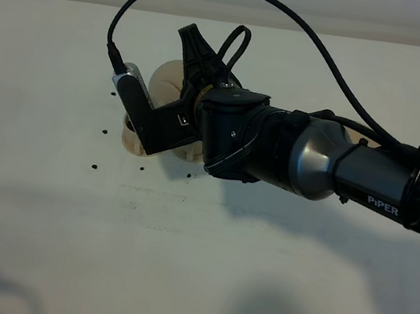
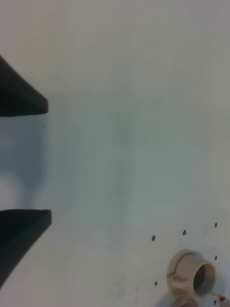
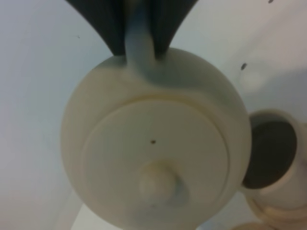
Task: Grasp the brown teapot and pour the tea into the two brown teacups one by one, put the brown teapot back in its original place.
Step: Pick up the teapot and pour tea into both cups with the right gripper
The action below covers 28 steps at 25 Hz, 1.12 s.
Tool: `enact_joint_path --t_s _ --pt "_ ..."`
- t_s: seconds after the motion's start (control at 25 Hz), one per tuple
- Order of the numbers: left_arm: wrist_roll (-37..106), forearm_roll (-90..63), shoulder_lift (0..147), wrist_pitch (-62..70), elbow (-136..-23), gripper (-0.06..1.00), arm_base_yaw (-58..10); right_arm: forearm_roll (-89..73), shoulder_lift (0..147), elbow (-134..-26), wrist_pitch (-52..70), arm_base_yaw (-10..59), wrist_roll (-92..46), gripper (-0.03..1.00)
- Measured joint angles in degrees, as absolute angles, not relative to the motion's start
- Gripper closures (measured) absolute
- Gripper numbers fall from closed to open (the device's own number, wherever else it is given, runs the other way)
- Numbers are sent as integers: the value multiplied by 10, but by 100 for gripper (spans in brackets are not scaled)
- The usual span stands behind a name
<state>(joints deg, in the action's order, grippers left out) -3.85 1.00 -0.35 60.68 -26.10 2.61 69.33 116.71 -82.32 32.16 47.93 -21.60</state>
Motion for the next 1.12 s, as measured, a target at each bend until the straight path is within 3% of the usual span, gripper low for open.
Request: enact_joint_path --t_s 1.12 --pt "-39 10 -3 607 -261 44 26 685 1167 -823 321 479 -194 89"
